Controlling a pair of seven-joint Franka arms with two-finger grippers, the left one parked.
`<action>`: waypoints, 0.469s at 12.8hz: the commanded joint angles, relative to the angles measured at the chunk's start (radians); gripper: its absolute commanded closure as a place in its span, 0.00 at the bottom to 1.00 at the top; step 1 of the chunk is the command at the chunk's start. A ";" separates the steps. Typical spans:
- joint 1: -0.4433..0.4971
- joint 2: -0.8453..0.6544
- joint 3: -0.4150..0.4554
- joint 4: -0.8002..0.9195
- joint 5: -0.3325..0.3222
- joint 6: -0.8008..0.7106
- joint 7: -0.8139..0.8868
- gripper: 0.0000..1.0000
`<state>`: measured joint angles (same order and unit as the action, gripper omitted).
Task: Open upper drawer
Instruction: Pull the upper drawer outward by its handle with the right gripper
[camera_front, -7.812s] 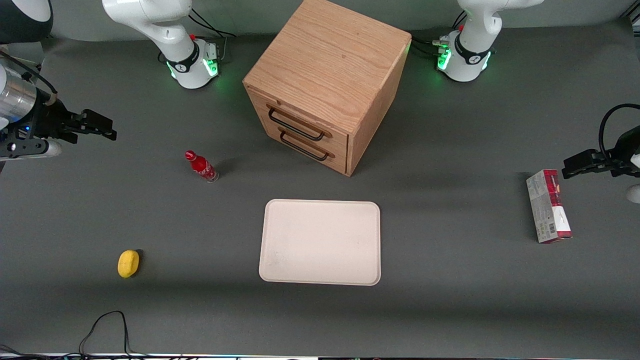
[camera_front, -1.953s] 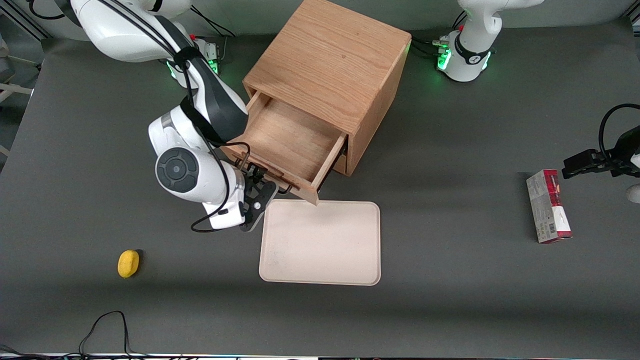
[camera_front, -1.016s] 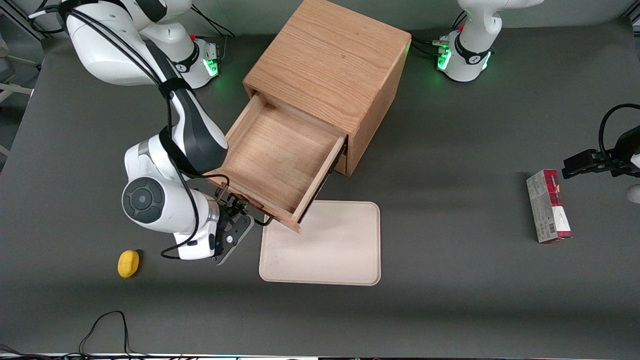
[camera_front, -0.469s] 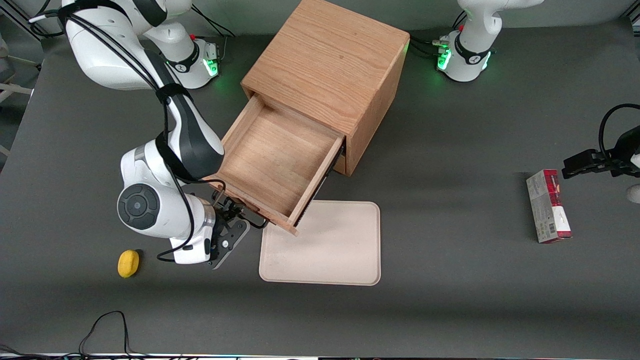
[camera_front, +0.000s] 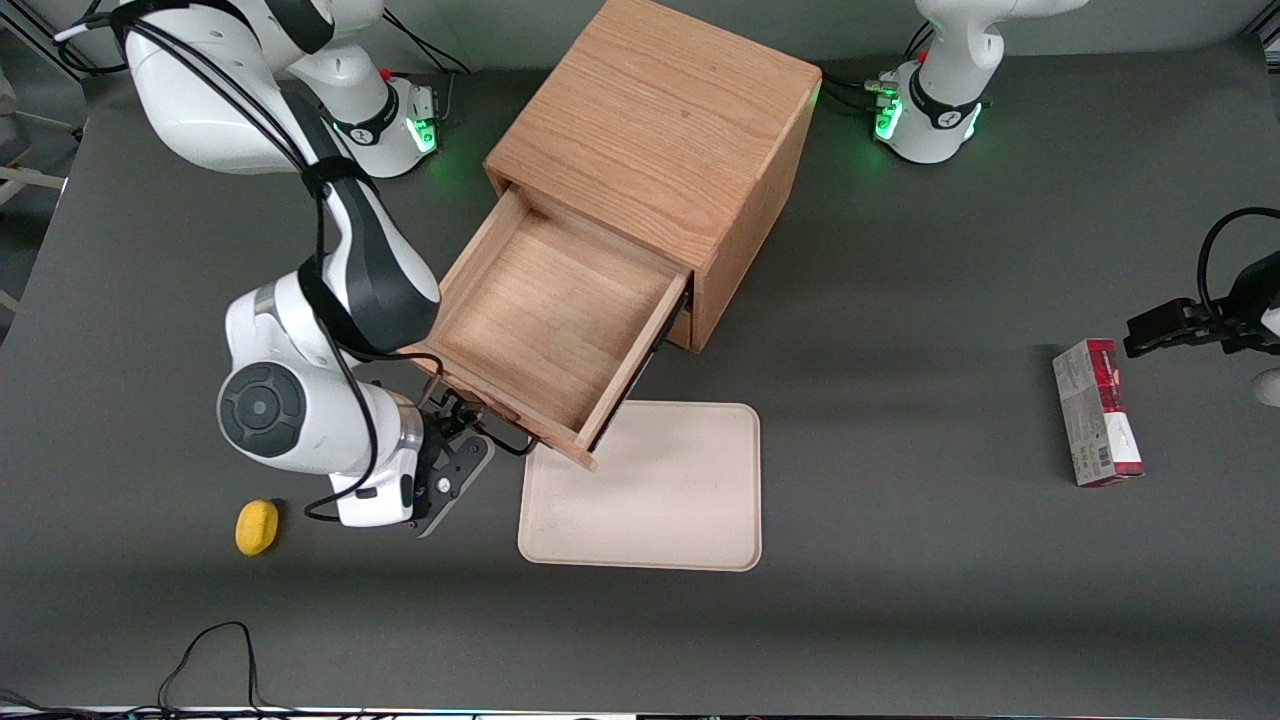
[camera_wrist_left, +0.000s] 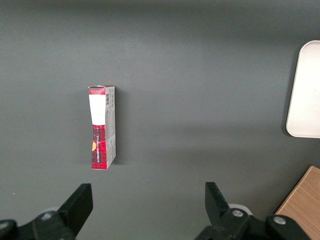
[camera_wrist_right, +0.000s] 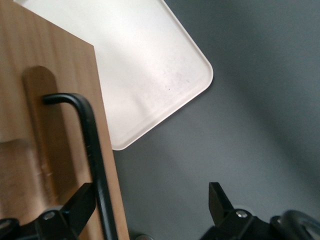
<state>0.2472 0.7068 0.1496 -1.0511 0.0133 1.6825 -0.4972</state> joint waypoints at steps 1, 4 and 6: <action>-0.008 -0.030 0.008 0.049 -0.015 -0.081 -0.017 0.00; -0.006 -0.059 0.036 0.049 -0.015 -0.162 -0.017 0.00; -0.016 -0.108 0.034 0.037 -0.010 -0.228 -0.024 0.00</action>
<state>0.2439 0.6494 0.1761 -1.0038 0.0133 1.5151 -0.4973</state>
